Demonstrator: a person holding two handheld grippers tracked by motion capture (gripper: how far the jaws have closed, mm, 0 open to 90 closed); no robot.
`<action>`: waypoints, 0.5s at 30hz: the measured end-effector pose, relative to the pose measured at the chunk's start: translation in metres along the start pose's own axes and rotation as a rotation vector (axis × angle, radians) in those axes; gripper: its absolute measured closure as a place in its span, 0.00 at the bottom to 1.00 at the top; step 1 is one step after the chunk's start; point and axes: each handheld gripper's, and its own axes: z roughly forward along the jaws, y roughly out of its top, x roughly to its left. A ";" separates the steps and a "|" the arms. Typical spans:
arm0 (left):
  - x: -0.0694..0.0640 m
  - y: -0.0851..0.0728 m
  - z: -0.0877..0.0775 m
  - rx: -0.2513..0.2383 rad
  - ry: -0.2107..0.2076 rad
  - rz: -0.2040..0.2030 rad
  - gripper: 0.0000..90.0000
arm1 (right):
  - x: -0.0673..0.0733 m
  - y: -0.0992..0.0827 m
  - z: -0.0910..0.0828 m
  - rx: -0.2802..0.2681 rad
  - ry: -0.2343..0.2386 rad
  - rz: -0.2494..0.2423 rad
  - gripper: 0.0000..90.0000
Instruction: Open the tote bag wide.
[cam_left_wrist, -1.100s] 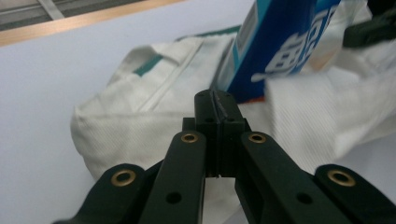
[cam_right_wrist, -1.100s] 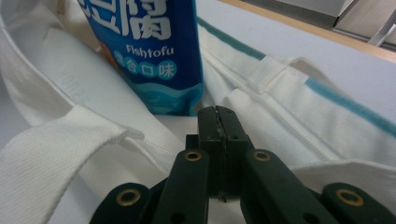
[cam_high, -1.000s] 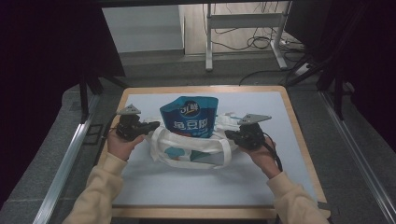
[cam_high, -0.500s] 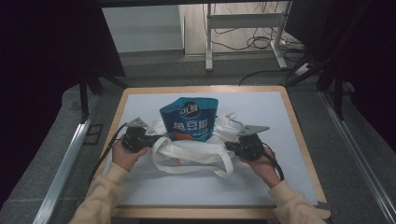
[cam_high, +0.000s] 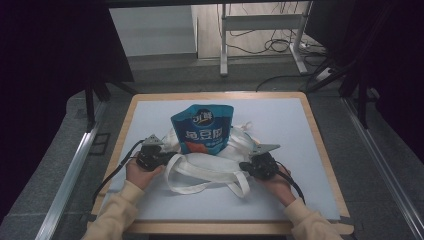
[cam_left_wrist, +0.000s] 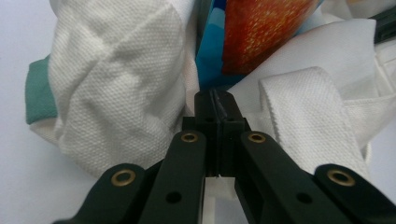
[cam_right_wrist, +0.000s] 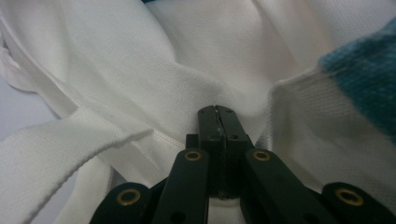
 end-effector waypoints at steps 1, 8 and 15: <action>0.000 0.000 0.001 0.002 0.001 -0.001 1.00 | 0.000 0.000 0.000 0.000 0.000 0.000 0.99; 0.000 0.004 -0.005 -0.012 -0.003 -0.003 1.00 | 0.001 0.004 -0.005 -0.027 -0.001 0.003 0.99; -0.005 0.027 -0.019 -0.056 0.007 0.025 1.00 | 0.012 0.028 -0.021 -0.123 -0.003 -0.022 0.99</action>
